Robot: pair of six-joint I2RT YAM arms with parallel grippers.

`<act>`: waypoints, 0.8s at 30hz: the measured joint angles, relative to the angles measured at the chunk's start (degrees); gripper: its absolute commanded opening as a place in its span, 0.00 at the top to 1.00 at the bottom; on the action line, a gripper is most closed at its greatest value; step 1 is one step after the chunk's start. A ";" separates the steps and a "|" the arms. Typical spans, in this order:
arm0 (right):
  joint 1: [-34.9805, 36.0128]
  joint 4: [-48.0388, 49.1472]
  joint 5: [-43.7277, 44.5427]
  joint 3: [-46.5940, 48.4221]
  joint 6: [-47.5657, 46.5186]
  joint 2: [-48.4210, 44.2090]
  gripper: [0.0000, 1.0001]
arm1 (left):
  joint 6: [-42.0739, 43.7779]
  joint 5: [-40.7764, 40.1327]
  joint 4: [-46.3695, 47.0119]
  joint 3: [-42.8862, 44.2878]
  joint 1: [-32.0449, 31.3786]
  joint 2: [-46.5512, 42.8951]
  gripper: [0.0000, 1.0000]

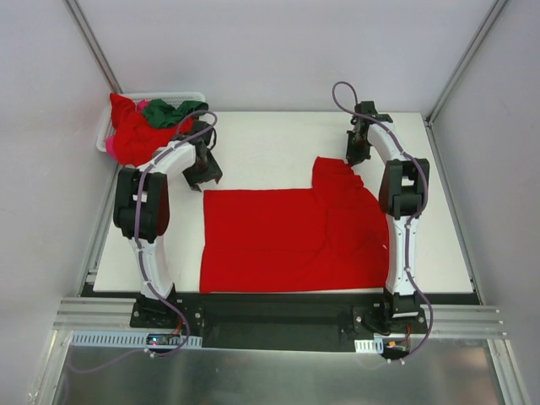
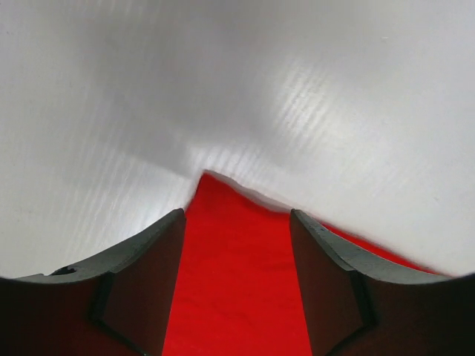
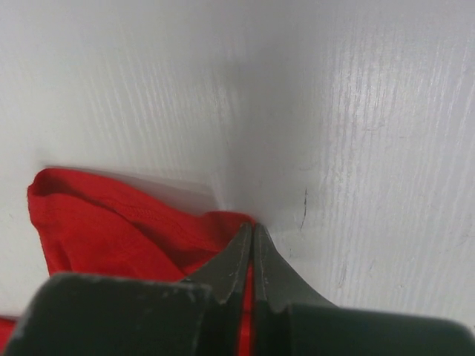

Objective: Fold and stack the t-shirts

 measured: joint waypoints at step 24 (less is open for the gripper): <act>0.20 0.00 0.63 -0.70 -0.72 -0.42 0.99 | -3.96 -4.07 1.20 1.09 0.76 6.29 0.56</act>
